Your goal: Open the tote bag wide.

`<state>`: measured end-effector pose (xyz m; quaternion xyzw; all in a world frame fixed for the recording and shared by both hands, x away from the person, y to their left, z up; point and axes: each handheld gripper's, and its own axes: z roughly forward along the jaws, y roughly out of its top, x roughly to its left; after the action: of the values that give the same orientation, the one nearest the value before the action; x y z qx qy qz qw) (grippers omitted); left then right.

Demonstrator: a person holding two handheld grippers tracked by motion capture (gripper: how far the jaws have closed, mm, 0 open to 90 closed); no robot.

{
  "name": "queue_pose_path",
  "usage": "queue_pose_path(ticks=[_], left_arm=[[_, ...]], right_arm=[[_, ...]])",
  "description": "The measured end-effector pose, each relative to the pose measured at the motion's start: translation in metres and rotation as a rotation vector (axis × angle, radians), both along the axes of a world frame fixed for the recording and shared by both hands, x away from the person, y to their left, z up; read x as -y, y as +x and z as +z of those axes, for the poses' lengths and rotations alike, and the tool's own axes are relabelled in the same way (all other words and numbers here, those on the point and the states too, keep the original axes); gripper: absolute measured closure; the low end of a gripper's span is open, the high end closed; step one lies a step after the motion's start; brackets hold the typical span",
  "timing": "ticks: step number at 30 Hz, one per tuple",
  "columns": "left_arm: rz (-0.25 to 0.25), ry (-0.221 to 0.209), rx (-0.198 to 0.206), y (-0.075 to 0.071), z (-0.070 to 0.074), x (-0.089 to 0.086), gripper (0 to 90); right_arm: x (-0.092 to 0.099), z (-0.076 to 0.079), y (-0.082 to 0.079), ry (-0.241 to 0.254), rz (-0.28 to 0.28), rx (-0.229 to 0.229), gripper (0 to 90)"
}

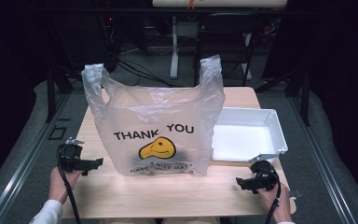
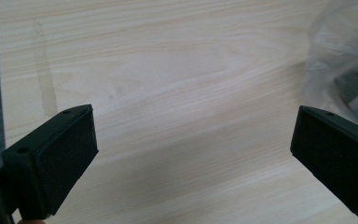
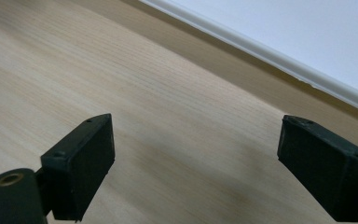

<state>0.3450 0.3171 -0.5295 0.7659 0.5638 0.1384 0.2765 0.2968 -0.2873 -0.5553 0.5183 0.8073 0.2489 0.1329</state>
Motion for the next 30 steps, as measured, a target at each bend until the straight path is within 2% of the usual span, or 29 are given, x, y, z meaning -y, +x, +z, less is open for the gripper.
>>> queue_pose_path(ticks=[4,8,12,15,18,19,21,23,24,30], left_arm=[[-0.022,-0.023,0.015,-0.004,0.005,0.006,0.8],[-0.043,-0.041,0.035,-0.008,0.01,0.012,0.9],[-0.052,-0.045,0.052,-0.011,0.013,0.015,1.0],[-0.073,-0.068,0.062,-0.015,0.014,0.017,1.0],[-0.08,-0.07,0.066,-0.017,0.015,0.018,1.0],[-0.082,-0.087,0.062,-0.018,0.016,0.018,1.0],[-0.086,-0.096,0.069,-0.019,0.017,0.019,0.9],[-0.096,-0.101,0.079,-0.02,0.019,0.021,0.9],[-0.102,-0.104,0.081,-0.02,0.021,0.022,1.0],[-0.128,-0.117,0.104,-0.019,0.025,0.031,1.2]], right_arm=[[-0.002,0.002,-0.001,-0.007,0.016,0.003,10.9],[-0.007,0.007,-0.004,0.02,0.033,0.013,12.1],[-0.011,0.012,-0.007,0.0,0.052,0.022,12.5],[-0.02,0.015,-0.007,0.043,0.068,0.04,13.7],[-0.024,0.017,-0.006,0.055,0.08,0.044,14.3],[-0.027,0.016,-0.006,0.079,0.083,0.044,14.4],[-0.034,0.021,-0.005,0.036,0.113,0.035,15.2],[-0.036,0.021,-0.005,0.036,0.118,0.037,15.4],[-0.04,0.02,-0.005,0.055,0.119,0.044,15.6],[-0.051,0.027,-0.004,0.058,0.147,0.059,19.1]])
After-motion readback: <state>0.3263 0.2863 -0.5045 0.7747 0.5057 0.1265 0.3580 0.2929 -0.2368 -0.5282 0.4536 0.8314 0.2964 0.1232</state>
